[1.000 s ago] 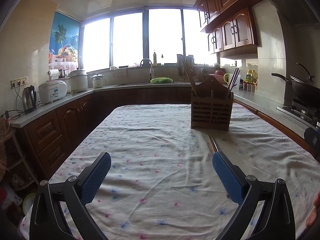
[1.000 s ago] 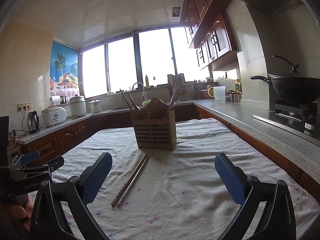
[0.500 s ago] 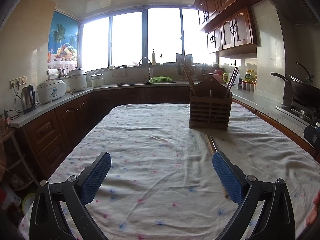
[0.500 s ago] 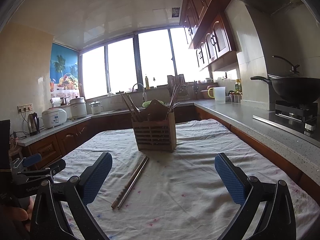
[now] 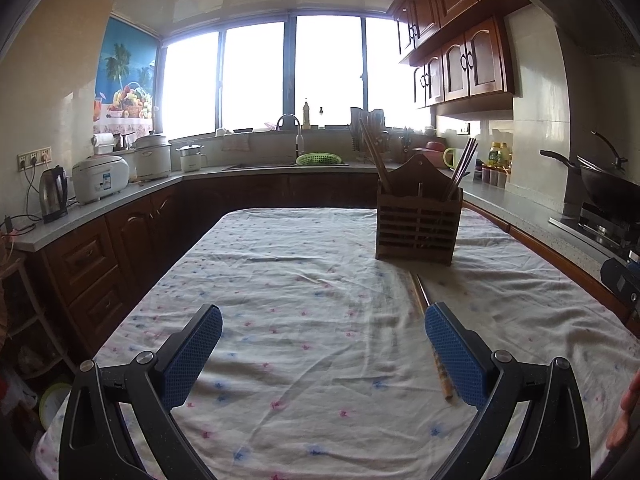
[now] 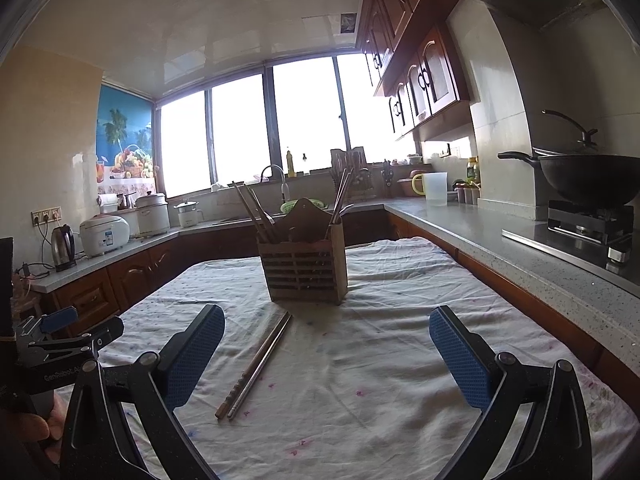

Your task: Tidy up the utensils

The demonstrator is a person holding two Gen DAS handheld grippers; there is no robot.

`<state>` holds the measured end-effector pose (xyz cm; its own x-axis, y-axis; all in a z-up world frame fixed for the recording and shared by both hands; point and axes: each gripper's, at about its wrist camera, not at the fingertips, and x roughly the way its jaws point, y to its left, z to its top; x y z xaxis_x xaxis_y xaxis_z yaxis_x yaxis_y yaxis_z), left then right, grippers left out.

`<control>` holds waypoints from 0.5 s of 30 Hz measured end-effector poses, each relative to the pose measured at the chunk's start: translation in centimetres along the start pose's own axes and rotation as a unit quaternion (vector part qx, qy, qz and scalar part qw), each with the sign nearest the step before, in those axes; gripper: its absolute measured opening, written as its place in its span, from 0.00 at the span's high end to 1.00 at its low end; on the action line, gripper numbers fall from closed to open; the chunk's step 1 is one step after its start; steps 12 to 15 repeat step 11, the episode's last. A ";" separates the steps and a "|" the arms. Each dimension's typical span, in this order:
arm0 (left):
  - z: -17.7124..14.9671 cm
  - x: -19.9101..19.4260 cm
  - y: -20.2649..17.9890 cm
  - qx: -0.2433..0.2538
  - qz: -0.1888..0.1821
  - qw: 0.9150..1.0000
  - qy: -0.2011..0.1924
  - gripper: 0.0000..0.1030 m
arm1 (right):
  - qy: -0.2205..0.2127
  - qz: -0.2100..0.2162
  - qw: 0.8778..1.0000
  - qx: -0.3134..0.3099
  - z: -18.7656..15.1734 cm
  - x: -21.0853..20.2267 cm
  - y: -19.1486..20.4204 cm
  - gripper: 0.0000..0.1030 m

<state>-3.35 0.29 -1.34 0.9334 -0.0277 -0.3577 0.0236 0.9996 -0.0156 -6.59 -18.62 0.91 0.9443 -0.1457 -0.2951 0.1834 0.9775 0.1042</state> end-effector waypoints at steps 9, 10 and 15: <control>0.3 0.3 -0.5 -0.002 -0.006 1.000 0.003 0.01 | 0.014 -0.003 1.000 0.004 0.1 0.8 -0.5 0.00; 0.3 0.4 -0.6 -0.002 -0.007 1.000 0.004 0.01 | 0.015 -0.002 1.000 0.004 0.1 0.8 -0.4 0.00; 0.3 0.4 -0.6 -0.002 -0.008 1.000 0.005 0.01 | 0.016 -0.001 1.000 0.003 0.1 0.9 -0.4 0.00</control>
